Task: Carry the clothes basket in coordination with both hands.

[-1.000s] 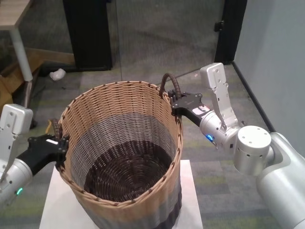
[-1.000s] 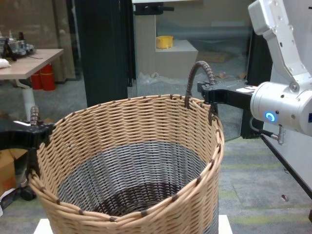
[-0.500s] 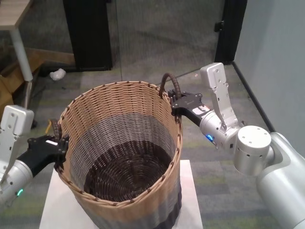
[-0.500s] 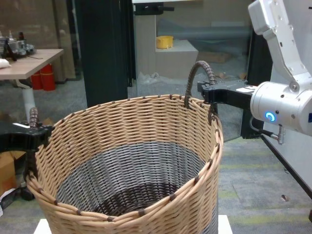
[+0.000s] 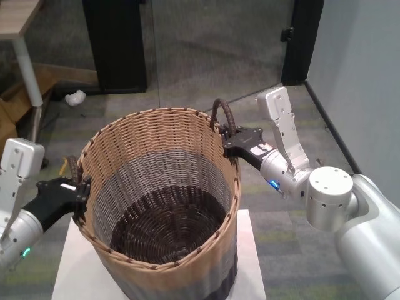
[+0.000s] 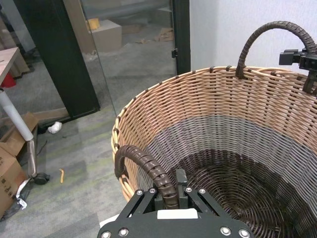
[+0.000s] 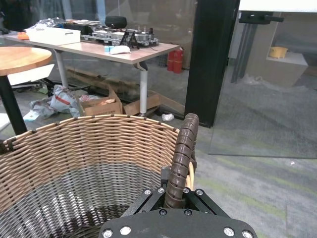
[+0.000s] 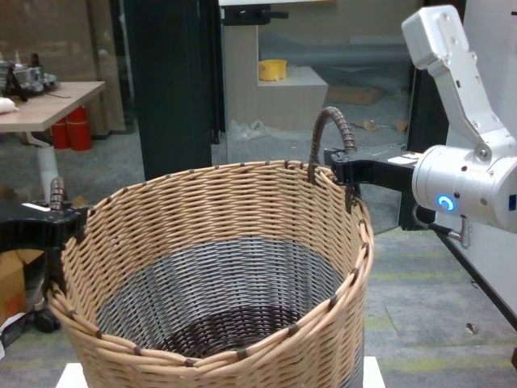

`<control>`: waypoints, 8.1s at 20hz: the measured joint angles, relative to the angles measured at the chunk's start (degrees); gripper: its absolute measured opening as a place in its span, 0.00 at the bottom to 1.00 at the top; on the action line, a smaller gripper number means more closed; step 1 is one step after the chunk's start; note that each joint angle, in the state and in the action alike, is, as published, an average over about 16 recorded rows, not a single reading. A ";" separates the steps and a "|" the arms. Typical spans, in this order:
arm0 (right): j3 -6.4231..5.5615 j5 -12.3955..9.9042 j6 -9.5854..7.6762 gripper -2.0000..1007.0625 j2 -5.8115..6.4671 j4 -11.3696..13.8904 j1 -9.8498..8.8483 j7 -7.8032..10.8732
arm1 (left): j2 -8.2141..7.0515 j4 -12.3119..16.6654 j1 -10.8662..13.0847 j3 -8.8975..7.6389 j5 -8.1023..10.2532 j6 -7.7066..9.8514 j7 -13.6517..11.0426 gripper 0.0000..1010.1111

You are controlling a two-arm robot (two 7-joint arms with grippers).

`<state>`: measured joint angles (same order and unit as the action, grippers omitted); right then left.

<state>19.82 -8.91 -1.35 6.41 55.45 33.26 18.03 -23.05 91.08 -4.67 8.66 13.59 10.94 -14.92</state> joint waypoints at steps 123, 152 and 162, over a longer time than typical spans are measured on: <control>-6.58 -6.69 0.81 1.00 1.33 13.42 -1.90 -1.50 | 0.88 16.37 0.85 -4.07 -9.88 -3.62 4.31 0.99; -6.57 -6.68 0.80 1.00 1.33 13.40 -1.90 -1.51 | 0.88 16.37 0.86 -4.07 -9.88 -3.61 4.31 0.99; -6.57 -6.68 0.80 1.00 1.33 13.39 -1.90 -1.51 | 0.88 16.37 0.86 -4.07 -9.88 -3.61 4.31 0.99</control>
<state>13.25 -15.59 -0.55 7.74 68.85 31.36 16.52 -22.17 107.44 -3.81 4.59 3.70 7.32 -10.62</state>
